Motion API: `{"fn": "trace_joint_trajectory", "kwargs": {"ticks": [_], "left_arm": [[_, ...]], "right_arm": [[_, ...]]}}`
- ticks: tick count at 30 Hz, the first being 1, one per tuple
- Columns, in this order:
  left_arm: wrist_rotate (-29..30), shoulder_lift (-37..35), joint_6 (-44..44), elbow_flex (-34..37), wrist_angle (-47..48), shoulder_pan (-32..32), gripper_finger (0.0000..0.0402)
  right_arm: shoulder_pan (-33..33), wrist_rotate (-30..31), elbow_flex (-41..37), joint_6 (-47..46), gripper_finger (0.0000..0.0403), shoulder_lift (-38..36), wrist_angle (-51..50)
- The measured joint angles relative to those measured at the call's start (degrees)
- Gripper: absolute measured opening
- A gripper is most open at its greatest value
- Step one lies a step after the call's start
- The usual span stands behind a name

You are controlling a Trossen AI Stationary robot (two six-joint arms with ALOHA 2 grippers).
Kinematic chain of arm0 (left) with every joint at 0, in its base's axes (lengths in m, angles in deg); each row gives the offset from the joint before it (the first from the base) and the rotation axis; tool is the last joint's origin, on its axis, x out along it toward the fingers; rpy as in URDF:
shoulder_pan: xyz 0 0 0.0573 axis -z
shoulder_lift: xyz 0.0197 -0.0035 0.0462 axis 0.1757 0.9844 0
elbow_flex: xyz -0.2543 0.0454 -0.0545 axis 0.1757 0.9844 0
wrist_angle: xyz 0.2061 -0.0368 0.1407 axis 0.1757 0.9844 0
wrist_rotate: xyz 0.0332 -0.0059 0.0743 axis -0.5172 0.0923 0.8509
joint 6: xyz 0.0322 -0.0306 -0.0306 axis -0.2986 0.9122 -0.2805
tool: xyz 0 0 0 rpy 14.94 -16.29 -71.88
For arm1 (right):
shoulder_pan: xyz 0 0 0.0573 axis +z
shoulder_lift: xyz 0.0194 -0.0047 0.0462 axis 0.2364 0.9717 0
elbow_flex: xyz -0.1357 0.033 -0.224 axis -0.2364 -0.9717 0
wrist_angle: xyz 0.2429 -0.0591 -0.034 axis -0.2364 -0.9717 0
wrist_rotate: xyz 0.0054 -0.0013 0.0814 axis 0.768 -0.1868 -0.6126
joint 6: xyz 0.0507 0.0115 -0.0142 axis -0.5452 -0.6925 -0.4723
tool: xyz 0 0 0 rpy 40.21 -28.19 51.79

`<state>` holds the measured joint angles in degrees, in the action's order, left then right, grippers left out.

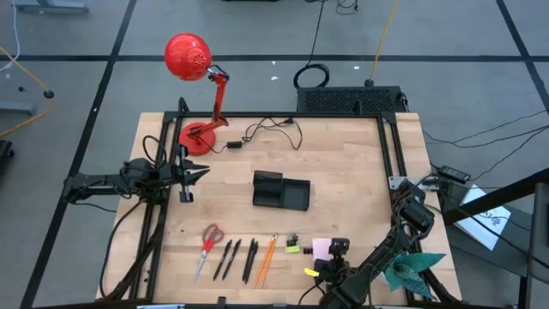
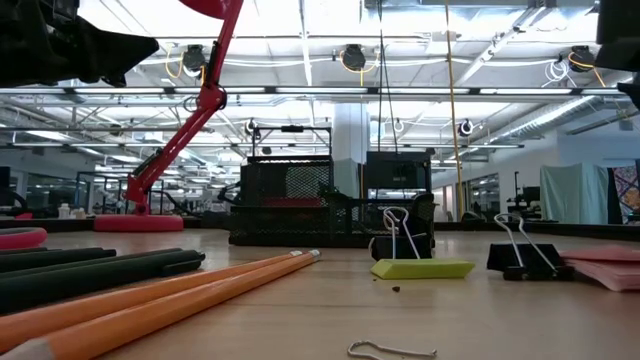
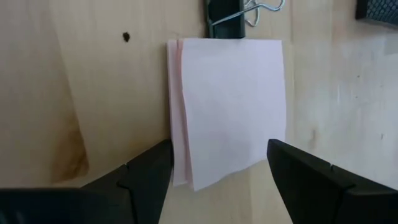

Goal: Pick and place office supplies into organizer
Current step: Put the pink sticky notes into the desk organizer

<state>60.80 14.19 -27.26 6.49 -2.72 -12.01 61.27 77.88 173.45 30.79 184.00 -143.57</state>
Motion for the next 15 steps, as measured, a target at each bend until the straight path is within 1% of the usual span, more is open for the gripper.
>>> {"fn": "trace_joint_trajectory", "kwargs": {"ticks": [4, 7, 10, 15], "left_arm": [[0.0, 0.0, 0.0, 0.0, 0.0, 0.0, 0.0047], [0.0, 0.0, 0.1, 0.0, 0.0, 0.0, 0.0047], [0.0, 0.0, 0.1, 0.0, 0.0, 0.0, 0.0047], [0.0, 0.0, 0.1, 0.0, 0.0, 0.0, 0.0047]], "right_arm": [[0.0, 1.5, -1.8, -0.3, 0.0252, -0.2, 2.5], [0.0, 1.9, -4.0, -0.3, 0.0231, -0.3, 5.3], [0.0, 1.3, -5.5, -0.9, 0.0189, -0.3, 6.8], [0.0, -0.2, -5.8, -1.0, 0.0091, -0.1, 7.5]]}}
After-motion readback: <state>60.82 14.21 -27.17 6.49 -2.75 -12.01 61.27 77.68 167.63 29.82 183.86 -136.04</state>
